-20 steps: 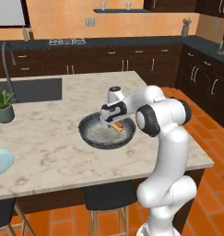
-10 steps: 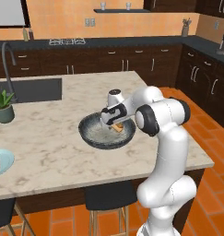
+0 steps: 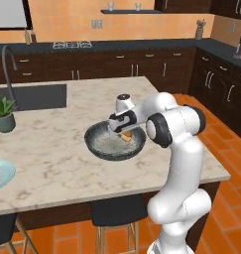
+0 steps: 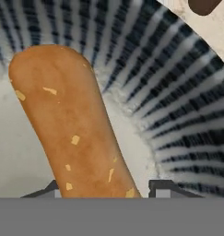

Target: Place one bun and one sausage from the bowl on each plate.

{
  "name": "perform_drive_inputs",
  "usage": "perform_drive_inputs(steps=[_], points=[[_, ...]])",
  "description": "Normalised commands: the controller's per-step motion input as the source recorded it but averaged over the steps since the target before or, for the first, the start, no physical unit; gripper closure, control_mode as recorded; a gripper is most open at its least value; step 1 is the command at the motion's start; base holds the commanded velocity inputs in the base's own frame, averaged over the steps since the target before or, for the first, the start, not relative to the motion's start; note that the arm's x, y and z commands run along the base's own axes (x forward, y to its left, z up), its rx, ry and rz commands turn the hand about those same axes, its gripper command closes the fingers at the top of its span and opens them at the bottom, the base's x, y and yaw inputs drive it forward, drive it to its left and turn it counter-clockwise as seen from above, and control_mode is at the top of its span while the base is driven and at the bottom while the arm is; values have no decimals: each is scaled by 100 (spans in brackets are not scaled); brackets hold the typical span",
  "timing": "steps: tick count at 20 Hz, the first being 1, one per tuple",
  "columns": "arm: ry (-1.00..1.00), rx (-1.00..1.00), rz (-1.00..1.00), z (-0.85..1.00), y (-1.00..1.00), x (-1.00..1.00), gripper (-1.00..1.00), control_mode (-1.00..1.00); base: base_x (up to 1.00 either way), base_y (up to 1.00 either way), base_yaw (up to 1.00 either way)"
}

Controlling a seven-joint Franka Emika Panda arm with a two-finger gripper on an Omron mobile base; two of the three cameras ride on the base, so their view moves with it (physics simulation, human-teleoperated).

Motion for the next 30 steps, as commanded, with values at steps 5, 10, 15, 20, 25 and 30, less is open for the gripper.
perform_drive_inputs(steps=[5,10,15,20,25,30], points=[[-2,0,0,81,0,-57,100,-100,0,0,0],[0,9,-3,74,0,-100,100,-100,0,0,0],[0,13,0,90,-8,-100,100,-100,0,0,0],[-3,22,0,39,-30,-100,100,-100,0,0,0],[-1,8,0,36,-8,-100,100,-100,0,0,0],[11,-5,-1,54,-10,-76,100,-100,0,0,0]])
